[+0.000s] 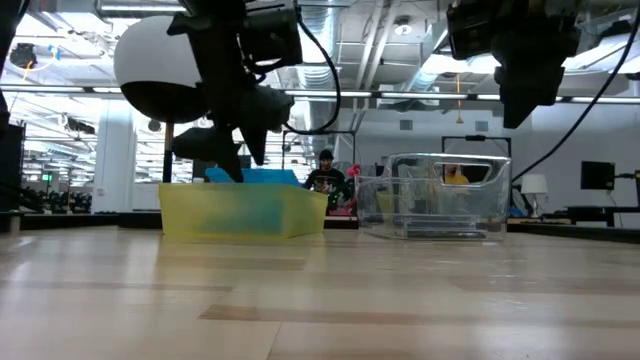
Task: Pick & place jewel cases by type
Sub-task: Put the blue CD case into the yellow bin, then return to Home Position
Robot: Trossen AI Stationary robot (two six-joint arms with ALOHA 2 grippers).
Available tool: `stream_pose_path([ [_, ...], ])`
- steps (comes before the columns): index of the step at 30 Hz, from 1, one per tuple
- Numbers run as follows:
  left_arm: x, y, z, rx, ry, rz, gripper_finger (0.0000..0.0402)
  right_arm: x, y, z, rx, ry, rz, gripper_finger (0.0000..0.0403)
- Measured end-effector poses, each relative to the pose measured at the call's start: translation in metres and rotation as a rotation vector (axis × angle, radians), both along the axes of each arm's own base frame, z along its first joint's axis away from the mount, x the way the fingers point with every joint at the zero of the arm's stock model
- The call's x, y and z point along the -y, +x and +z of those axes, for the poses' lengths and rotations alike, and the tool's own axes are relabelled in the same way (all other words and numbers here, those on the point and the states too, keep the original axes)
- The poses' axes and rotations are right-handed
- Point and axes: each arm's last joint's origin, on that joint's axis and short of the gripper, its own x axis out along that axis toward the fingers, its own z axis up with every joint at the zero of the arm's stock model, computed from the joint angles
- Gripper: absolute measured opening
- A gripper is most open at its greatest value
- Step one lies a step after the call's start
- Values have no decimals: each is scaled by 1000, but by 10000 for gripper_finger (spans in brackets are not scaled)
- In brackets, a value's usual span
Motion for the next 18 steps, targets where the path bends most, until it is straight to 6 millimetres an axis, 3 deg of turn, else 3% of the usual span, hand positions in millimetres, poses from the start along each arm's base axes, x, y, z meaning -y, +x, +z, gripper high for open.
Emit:
stream_pose_path([
  [14,-28,10,44,186,-320,157,252,1,-6,11,51,16,40,0],
  [18,-26,9,68,332,-474,215,252,2,-11,23,134,0,100,0],
])
